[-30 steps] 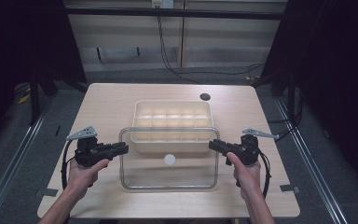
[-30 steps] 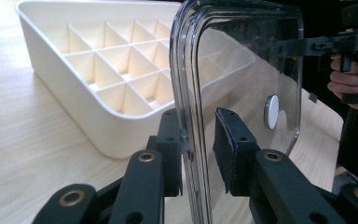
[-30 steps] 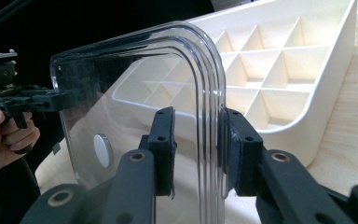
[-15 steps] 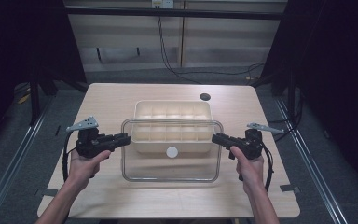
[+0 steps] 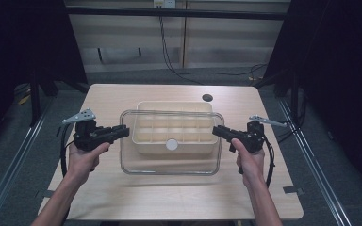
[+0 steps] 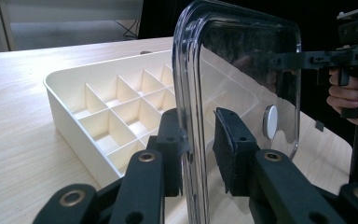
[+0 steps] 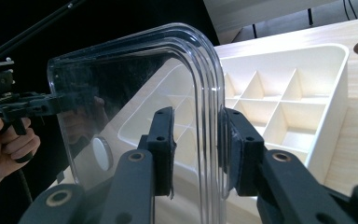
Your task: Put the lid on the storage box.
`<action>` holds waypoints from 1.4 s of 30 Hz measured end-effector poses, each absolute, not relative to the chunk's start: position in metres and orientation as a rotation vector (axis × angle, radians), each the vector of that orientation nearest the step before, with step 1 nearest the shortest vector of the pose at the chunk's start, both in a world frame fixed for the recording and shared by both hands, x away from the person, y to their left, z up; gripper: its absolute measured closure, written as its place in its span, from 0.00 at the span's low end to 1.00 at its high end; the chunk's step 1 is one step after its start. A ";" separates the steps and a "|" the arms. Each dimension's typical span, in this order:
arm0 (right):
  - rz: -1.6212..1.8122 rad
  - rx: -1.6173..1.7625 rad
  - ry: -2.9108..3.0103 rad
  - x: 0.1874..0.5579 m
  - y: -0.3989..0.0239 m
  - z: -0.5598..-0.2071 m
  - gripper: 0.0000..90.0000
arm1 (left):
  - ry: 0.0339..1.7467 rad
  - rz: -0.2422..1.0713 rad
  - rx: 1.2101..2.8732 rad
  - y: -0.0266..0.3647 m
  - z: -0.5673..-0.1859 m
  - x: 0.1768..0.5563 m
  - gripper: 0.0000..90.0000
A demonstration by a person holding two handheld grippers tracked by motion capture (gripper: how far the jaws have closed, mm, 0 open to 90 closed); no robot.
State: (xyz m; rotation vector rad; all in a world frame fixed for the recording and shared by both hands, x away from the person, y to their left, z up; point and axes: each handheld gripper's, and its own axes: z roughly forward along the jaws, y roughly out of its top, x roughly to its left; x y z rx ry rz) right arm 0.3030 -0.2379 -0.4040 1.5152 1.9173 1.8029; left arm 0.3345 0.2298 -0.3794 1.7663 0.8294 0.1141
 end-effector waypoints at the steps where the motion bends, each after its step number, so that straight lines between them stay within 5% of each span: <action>1: 1.800 1.515 1.921 0.304 -0.238 -0.403 0.74 | 0.824 0.111 1.769 0.230 -0.379 0.336 0.81; 42: 1.795 1.517 1.873 0.359 -0.240 -0.371 0.74 | 0.868 0.157 1.740 0.222 -0.354 0.386 0.80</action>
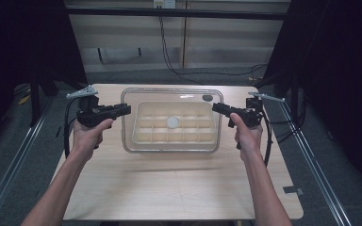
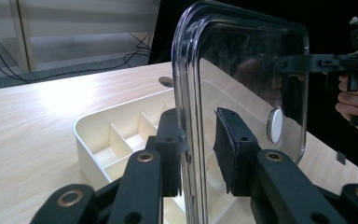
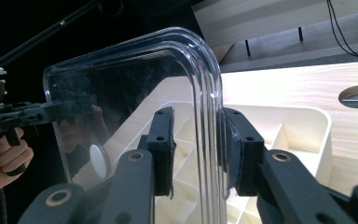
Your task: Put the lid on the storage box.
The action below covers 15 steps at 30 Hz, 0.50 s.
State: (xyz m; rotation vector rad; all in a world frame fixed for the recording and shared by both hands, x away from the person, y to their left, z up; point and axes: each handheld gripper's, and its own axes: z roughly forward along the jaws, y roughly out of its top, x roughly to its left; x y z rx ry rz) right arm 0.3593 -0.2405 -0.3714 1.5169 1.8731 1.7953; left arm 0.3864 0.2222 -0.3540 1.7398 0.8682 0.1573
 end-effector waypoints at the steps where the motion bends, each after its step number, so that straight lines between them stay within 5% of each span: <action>1: 1.787 1.514 1.875 0.360 -0.240 -0.371 0.74 | 0.872 0.154 1.742 0.222 -0.355 0.388 0.80; 15: 1.768 1.554 1.854 0.379 -0.247 -0.372 0.74 | 0.914 0.125 1.755 0.212 -0.363 0.409 0.79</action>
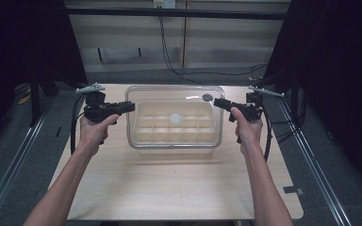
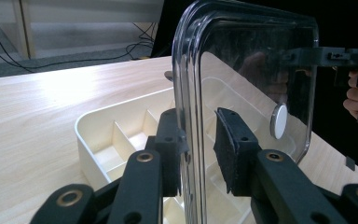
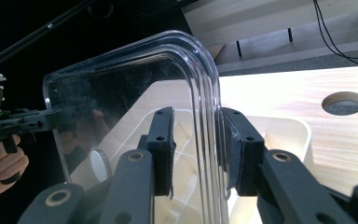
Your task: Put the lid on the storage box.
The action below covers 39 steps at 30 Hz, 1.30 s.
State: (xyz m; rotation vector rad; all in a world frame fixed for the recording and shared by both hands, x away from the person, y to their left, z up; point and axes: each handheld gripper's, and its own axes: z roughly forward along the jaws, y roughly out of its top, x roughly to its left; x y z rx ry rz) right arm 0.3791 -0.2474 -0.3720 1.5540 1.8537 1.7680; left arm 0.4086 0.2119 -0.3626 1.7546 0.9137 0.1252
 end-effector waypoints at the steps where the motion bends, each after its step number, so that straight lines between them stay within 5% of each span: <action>1: 1.768 1.565 1.850 0.380 -0.248 -0.373 0.74 | 0.915 0.127 1.758 0.211 -0.363 0.410 0.79; 39: 1.655 1.609 1.888 0.413 -0.242 -0.381 0.72 | 0.970 0.115 1.796 0.208 -0.373 0.444 0.74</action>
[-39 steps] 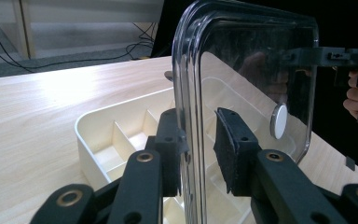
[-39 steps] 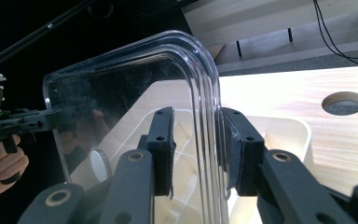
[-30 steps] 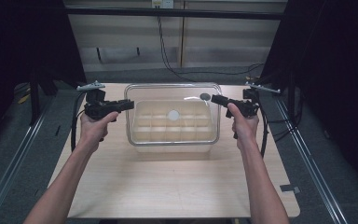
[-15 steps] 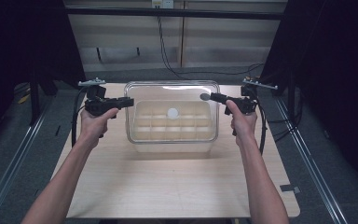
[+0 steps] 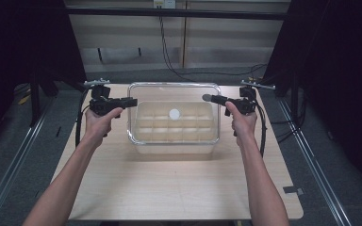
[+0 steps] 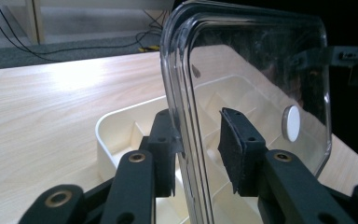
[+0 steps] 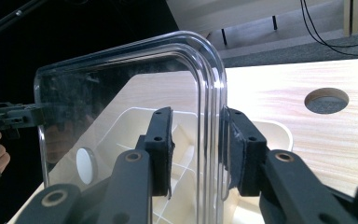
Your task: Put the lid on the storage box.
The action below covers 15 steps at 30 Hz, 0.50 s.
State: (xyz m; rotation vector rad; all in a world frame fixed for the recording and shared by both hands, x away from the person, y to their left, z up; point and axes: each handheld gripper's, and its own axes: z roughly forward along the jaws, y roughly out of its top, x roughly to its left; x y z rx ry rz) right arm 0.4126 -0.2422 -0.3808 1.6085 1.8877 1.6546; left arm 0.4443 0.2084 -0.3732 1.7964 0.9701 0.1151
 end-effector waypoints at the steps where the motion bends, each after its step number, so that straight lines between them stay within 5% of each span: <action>1: 1.653 1.613 1.888 0.414 -0.242 -0.381 0.72 | 0.976 0.111 1.793 0.208 -0.374 0.445 0.74; 15: 1.608 1.657 1.880 0.425 -0.239 -0.392 0.69 | 0.999 0.120 1.810 0.205 -0.387 0.455 0.69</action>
